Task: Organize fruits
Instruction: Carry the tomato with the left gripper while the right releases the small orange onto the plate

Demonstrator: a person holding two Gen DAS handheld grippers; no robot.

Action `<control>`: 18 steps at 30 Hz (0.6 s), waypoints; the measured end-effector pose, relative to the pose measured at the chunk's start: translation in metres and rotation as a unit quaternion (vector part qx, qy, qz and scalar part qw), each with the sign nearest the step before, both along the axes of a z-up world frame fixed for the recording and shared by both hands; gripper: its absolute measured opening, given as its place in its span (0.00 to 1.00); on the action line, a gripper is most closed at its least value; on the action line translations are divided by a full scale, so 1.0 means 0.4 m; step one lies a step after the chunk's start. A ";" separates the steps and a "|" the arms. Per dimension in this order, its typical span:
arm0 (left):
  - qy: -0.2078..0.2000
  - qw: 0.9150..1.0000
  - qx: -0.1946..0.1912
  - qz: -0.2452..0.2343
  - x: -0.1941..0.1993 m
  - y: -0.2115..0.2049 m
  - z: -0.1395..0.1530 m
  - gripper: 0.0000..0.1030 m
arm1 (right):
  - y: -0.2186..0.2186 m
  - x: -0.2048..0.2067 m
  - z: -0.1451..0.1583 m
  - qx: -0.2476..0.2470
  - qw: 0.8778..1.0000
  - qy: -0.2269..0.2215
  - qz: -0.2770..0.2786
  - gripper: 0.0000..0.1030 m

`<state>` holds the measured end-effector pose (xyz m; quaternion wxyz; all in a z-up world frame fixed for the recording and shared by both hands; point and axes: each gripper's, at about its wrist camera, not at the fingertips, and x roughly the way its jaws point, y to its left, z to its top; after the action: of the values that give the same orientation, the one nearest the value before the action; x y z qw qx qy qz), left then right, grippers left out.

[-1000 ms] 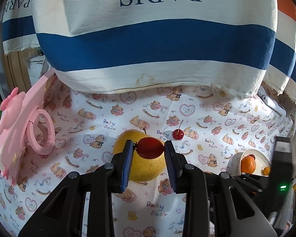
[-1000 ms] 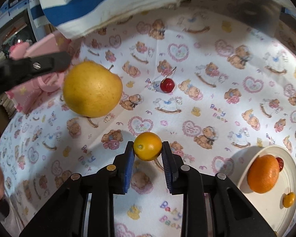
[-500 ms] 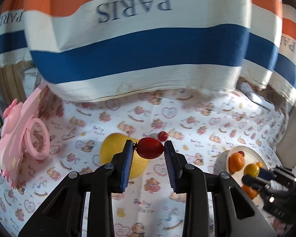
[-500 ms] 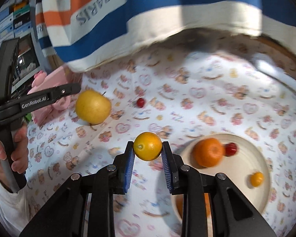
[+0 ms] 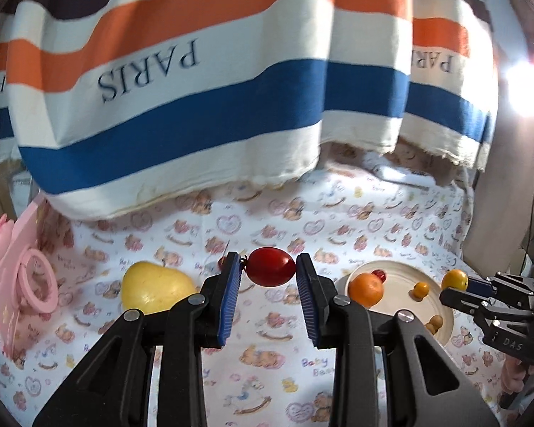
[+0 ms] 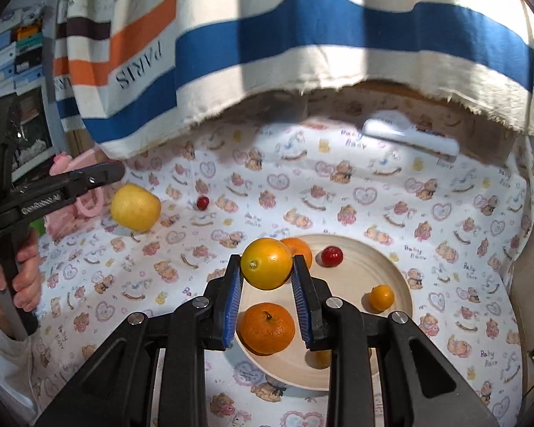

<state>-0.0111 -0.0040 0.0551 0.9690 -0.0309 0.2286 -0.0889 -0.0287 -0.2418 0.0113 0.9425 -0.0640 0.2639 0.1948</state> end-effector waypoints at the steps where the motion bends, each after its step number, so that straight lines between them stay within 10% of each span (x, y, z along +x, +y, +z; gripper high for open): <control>1: -0.011 1.000 -0.006 -0.002 -0.007 -0.004 0.001 0.30 | -0.006 -0.006 0.001 0.004 1.000 -0.008 0.000 0.28; 12: -0.073 0.995 0.029 -0.057 -0.041 -0.099 -0.021 0.30 | -0.095 -0.037 -0.001 0.039 0.998 -0.049 -0.024 0.28; 18: -0.010 0.992 0.025 -0.124 -0.015 -0.146 -0.060 0.30 | -0.106 -0.018 -0.040 0.043 0.998 -0.030 -0.031 0.28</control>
<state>-0.0170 -0.0626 0.0313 0.9530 0.0228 0.2235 -0.2033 -0.0361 -0.2842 -0.0046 0.9576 -0.0211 0.2287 0.1742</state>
